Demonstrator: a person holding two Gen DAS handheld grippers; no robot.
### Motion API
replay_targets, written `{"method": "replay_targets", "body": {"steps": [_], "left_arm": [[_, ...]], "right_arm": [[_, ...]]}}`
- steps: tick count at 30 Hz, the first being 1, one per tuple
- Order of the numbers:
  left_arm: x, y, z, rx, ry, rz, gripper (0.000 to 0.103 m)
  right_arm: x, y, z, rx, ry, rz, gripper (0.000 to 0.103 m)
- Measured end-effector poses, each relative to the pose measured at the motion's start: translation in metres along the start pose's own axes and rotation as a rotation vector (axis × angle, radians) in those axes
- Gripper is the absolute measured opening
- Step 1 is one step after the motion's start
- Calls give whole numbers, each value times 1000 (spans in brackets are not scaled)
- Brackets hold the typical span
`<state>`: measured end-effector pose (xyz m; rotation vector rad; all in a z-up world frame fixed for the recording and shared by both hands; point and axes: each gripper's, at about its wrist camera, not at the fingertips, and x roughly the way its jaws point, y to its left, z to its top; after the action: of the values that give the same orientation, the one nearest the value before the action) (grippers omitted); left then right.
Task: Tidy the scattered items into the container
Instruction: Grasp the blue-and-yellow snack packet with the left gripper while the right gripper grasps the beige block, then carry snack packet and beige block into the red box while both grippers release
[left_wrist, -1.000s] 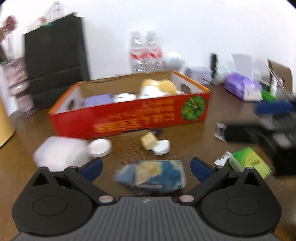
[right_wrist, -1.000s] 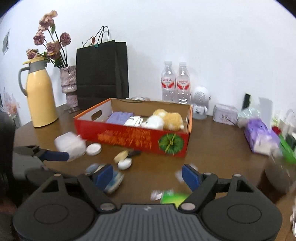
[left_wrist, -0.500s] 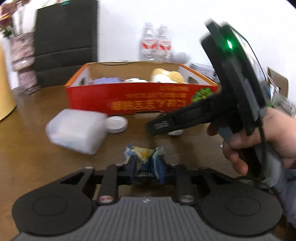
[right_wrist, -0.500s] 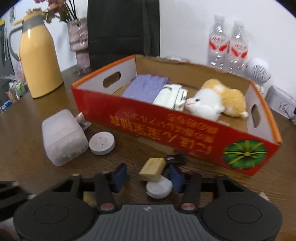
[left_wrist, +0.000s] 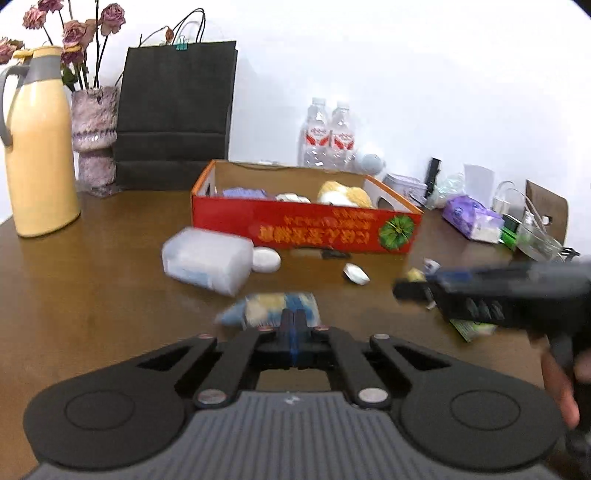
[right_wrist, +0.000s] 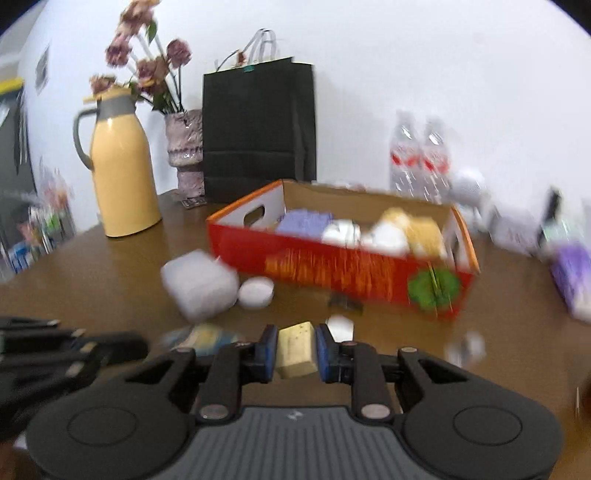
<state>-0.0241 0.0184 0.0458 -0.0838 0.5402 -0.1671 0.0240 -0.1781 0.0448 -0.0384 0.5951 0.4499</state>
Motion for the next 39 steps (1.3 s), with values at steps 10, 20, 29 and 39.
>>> {"method": "replay_targets", "body": {"steps": [10,20,29,39], "left_arm": [[56,1,24,-14,56,41,102],[95,-12,2,157,123,88,15],[-36,-40,-35,6,5,66,12],[-55,-35,-2,18,-48,-17,13]], "right_arm": [[-52,-1,-59,51,10,2,21],[-63,-6,-67,82,-24,28,21],[-73,4,-68,54,-51,21,21],[-91,17,-70,87,-65,2,21]]}}
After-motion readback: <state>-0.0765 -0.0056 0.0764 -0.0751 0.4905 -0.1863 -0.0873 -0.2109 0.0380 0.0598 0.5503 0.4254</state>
